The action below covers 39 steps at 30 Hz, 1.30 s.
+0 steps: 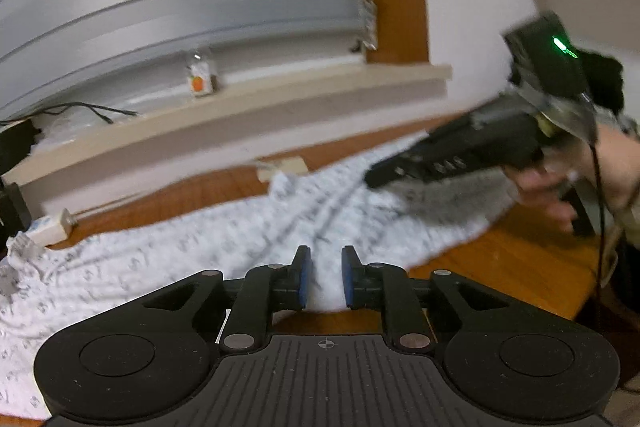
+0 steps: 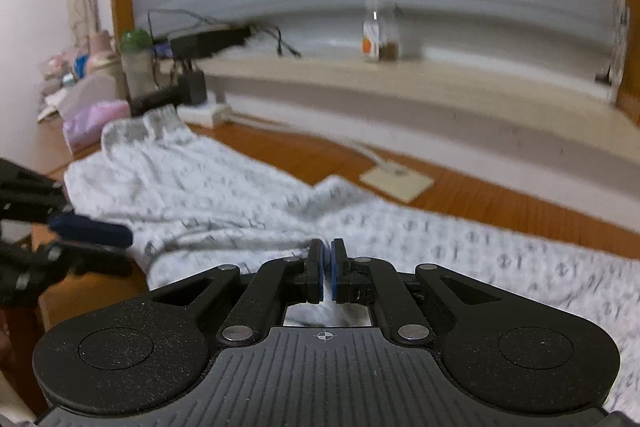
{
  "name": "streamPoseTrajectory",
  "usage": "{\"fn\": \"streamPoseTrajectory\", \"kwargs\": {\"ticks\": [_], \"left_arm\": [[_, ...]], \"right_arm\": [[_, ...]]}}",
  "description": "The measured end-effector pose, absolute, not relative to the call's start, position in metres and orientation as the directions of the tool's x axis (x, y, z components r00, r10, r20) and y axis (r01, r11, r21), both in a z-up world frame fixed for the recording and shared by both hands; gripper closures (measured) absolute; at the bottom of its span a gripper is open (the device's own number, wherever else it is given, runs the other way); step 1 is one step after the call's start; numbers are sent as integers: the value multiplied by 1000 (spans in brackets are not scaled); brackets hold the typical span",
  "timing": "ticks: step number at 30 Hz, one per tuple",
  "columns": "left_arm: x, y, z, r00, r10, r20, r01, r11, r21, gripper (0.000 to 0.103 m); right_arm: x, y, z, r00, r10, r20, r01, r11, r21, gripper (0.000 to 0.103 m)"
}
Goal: Fold clothes
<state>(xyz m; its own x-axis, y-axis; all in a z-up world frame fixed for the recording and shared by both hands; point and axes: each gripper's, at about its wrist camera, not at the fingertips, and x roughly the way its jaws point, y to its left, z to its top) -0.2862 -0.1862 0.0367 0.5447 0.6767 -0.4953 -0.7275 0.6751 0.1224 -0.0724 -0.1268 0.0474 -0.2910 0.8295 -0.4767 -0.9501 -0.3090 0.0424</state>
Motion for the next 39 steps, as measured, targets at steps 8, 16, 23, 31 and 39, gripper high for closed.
{"fn": "streamPoseTrajectory", "kwargs": {"ticks": [8, 16, 23, 31, 39], "left_arm": [[-263, -177, 12, 466, 684, -561, -675, 685, 275, 57], [-283, -156, 51, 507, 695, -510, -702, 676, 224, 97], [-295, -124, 88, 561, 657, -503, -710, 695, 116, 101], [-304, -99, 85, 605, 597, -527, -707, 707, -11, 101], [-336, -87, 84, 598, 611, -519, -737, 674, -55, 98]], "right_arm": [[-73, -131, 40, -284, 821, -495, -952, -304, 42, 96], [-86, -160, 43, -334, 809, -484, -932, -361, 40, 93], [-105, -164, 35, -449, 742, -499, -879, -466, 98, 87], [-132, -127, 34, -491, 725, -483, -850, -521, 82, 65], [-171, -113, 36, -551, 678, -487, -797, -600, 67, 92]]}}
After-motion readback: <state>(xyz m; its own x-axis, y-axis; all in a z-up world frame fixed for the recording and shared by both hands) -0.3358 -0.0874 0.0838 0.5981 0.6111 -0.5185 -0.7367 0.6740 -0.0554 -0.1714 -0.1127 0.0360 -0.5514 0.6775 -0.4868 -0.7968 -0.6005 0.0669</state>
